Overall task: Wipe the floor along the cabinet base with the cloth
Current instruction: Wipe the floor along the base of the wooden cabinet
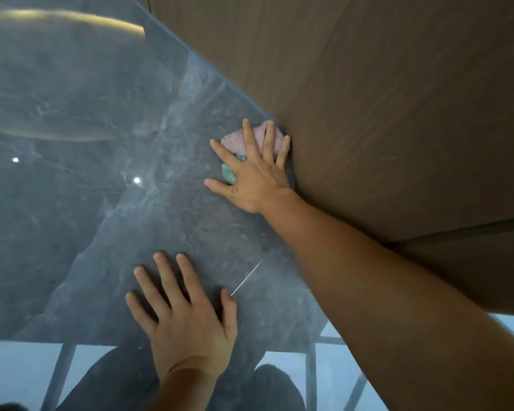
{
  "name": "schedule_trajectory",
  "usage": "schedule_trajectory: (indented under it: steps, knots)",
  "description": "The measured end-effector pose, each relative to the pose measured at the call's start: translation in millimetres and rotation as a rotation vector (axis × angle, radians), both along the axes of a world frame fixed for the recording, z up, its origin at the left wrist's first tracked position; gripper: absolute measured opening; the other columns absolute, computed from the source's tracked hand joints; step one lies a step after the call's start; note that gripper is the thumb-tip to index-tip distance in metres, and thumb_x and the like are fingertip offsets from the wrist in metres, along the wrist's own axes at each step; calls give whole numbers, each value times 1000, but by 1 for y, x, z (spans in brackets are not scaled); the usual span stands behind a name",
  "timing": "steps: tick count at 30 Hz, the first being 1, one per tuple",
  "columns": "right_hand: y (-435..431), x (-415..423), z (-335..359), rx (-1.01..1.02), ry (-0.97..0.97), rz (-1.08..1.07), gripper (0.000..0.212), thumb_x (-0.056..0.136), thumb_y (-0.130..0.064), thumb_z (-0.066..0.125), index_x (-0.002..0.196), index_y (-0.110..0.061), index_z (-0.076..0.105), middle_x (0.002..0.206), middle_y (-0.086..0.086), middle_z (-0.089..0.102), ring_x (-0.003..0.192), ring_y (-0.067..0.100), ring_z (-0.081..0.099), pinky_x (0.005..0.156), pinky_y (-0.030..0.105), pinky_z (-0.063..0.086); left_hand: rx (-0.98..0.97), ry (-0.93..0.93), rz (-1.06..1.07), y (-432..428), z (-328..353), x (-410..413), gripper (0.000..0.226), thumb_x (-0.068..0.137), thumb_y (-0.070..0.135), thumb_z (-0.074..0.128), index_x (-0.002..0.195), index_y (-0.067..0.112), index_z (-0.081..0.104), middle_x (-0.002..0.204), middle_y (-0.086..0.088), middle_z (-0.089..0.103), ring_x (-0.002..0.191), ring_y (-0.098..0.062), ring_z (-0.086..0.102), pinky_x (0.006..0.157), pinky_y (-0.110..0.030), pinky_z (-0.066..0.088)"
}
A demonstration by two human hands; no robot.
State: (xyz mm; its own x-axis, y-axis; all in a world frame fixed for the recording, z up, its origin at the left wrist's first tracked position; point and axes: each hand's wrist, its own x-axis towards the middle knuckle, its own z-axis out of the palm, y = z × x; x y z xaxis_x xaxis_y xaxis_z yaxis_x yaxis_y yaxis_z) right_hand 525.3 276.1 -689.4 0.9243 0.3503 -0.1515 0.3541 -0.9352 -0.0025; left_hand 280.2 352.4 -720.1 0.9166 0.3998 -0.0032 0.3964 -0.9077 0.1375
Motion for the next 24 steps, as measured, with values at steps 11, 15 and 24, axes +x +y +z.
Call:
schedule_trajectory:
  steps: [11,15,24]
  knots:
    - [-16,-53,17,70,106,-45,79,79,-84,38,150,-54,19,168,8,-7,148,51,-12,115,70,-2,-43,34,0,3,12,2,84,89,52,39,153,-2,34,162,-31,23,149,-55,13,118,-69,9]
    - [-31,-110,16,46,141,-25,83,78,-85,36,151,-52,16,167,10,-10,147,52,-13,116,68,-4,-69,84,12,2,16,3,86,91,55,34,156,-1,27,164,-30,17,151,-53,7,119,-69,7]
    - [-1,-11,13,-14,91,-169,79,83,-84,24,152,-51,6,166,14,-15,147,52,-15,118,62,-10,-80,46,2,-1,14,5,84,92,53,34,156,-1,22,163,-31,15,150,-55,8,119,-69,5]
